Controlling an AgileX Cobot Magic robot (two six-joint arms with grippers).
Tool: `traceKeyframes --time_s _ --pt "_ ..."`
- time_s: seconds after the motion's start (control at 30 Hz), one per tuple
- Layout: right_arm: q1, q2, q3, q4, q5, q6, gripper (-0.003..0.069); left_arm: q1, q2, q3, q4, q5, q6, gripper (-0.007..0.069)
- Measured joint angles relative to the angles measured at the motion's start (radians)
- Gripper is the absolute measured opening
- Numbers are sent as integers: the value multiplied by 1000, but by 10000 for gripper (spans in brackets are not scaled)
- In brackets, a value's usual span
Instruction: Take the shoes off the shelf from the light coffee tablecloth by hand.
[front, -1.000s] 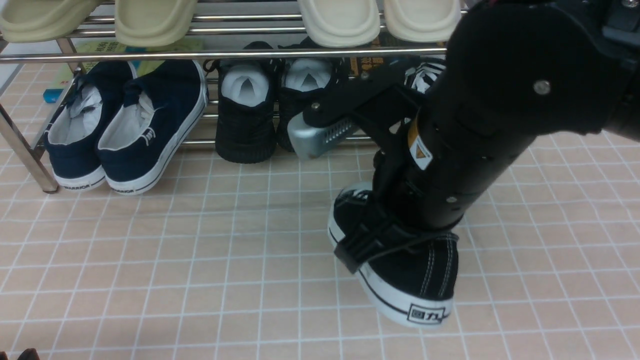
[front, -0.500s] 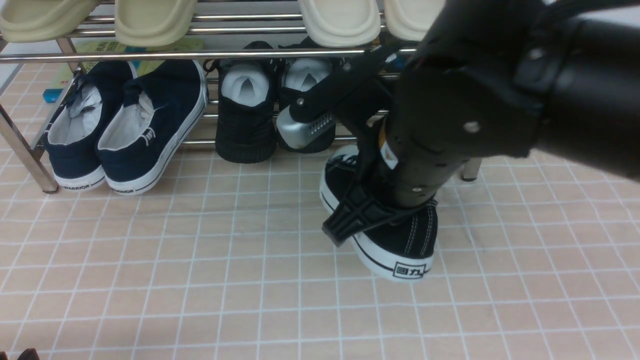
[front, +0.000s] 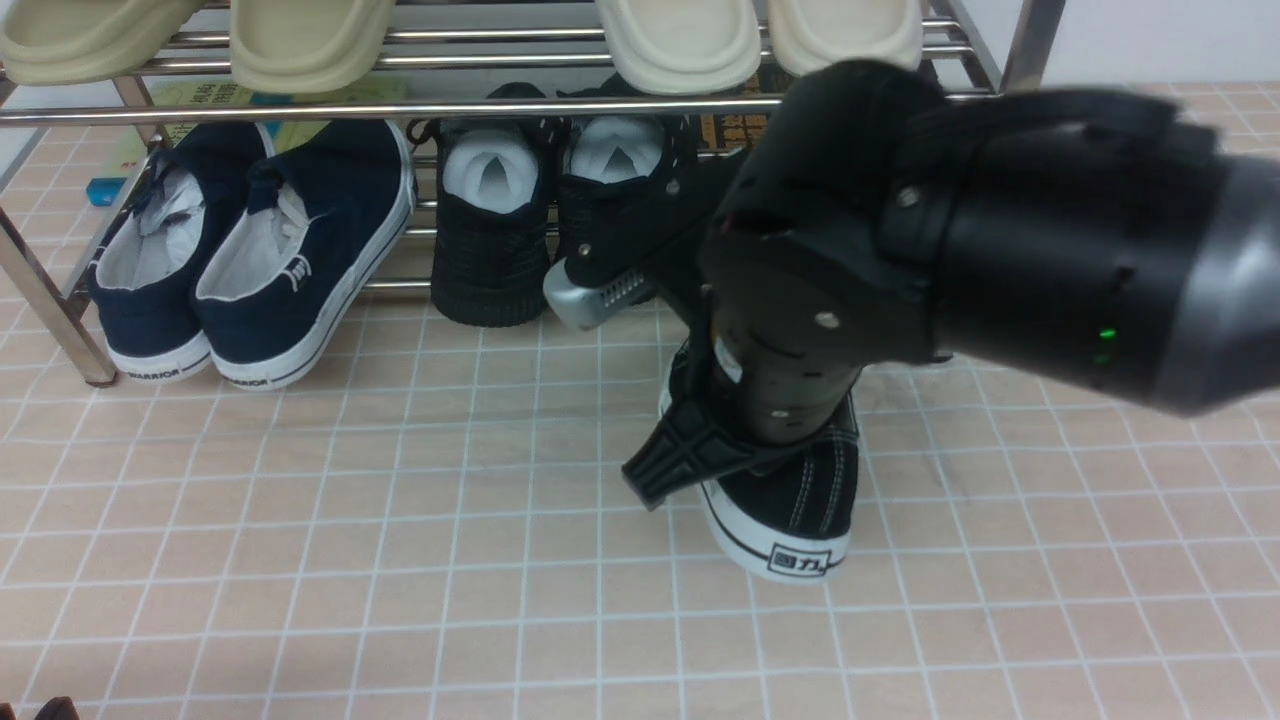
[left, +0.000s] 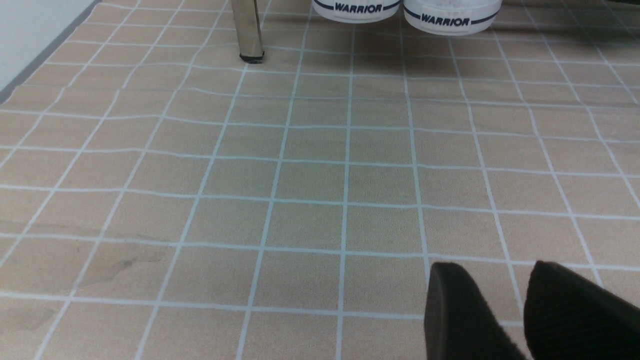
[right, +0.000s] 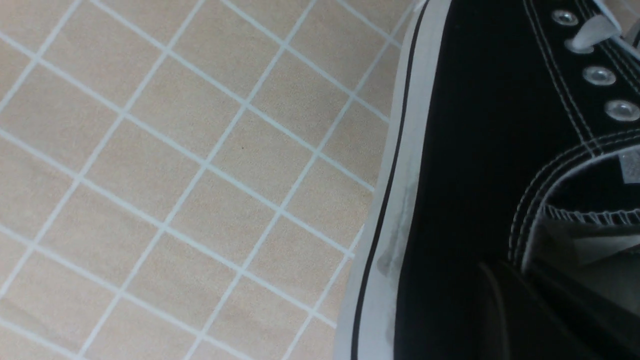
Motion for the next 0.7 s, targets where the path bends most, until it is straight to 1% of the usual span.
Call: traceKeyframes --time_s 0.13,0.23,0.33,0.43,0.53,0.57,0.63,0.7 --pt "-1 42 0 6 -7 46 23 0 0 0 0 0 0 239" --pt "-1 56 0 33 -8 56 43 0 0 0 0 0 0 239" --pt "-1 62 -1 58 -18 56 102 0 0 0 0 0 0 239" --pt "-1 62 -3 89 -30 49 210 0 0 0 0 0 0 239" --pt "-1 62 -5 101 -30 25 270 0 0 0 0 0 0 239" --pt "-2 62 -6 101 -25 6 278 0 0 0 0 0 0 239" --pt "-8 62 -16 101 -13 -28 271 0 0 0 0 0 0 239" --pt "-39 61 -52 104 26 -66 206 0 0 0 0 0 0 239"
